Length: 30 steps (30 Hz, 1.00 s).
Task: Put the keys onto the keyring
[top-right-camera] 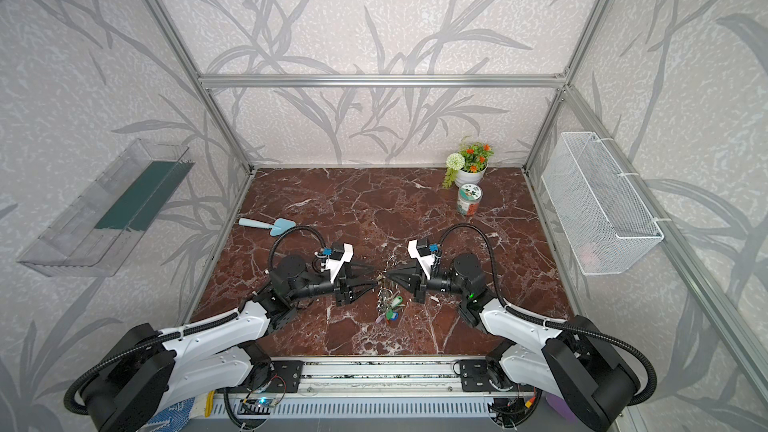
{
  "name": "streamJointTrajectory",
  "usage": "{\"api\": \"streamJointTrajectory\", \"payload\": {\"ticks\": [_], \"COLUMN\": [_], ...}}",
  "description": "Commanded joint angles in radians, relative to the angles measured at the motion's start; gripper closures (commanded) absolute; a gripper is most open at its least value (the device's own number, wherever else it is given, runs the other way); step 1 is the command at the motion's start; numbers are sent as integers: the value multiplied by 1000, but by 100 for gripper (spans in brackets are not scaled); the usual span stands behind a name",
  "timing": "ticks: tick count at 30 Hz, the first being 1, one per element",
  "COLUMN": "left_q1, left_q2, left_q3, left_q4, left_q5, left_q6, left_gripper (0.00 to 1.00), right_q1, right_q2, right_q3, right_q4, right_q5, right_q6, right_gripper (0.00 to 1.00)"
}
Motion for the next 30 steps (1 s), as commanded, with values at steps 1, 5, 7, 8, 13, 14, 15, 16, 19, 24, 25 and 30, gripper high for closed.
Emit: {"api": "streamJointTrajectory", "payload": {"ticks": [1, 5, 7, 8, 13, 14, 15, 16, 19, 24, 25, 30], "left_q1": [-3, -2, -3, -2, -2, -2, -2, -1, -2, -4, -3, -3], "left_q2": [4, 34, 59, 65, 62, 63, 66, 67, 81, 117, 118, 100], "left_q3": [32, 59, 76, 80, 82, 82, 83, 81, 83, 97, 98, 86], "left_q4": [37, 23, 24, 24, 14, 13, 12, 13, 16, 24, 24, 21], "left_q5": [28, 55, 75, 71, 54, 57, 61, 65, 84, 135, 136, 110], "left_q6": [20, 22, 19, 15, 22, 22, 20, 18, 0, -27, -29, -30], "left_gripper": [46, 42, 39, 37, 41, 43, 47, 52, 64, 77, 80, 91], "right_q1": [5, 5, 5, 6, 4, 4, 5, 5, 5, 5, 5, 4], "right_q2": [-10, -13, -16, -16, -18, -19, -20, -20, -17, -16, -15, -14], "right_q3": [12, 11, 11, 11, 11, 12, 12, 12, 12, 12, 11, 12], "right_q4": [99, 94, 94, 93, 89, 89, 87, 85, 84, 84, 84, 83], "right_q5": [-22, -22, -22, -22, -21, -21, -19, -18, -18, -16, -16, -13], "right_q6": [11, 8, 8, 8, 7, 6, 6, 3, 2, 0, -1, -1], "right_gripper": [100, 100, 100, 100, 100, 100, 100, 100, 100, 100, 100, 100]}}
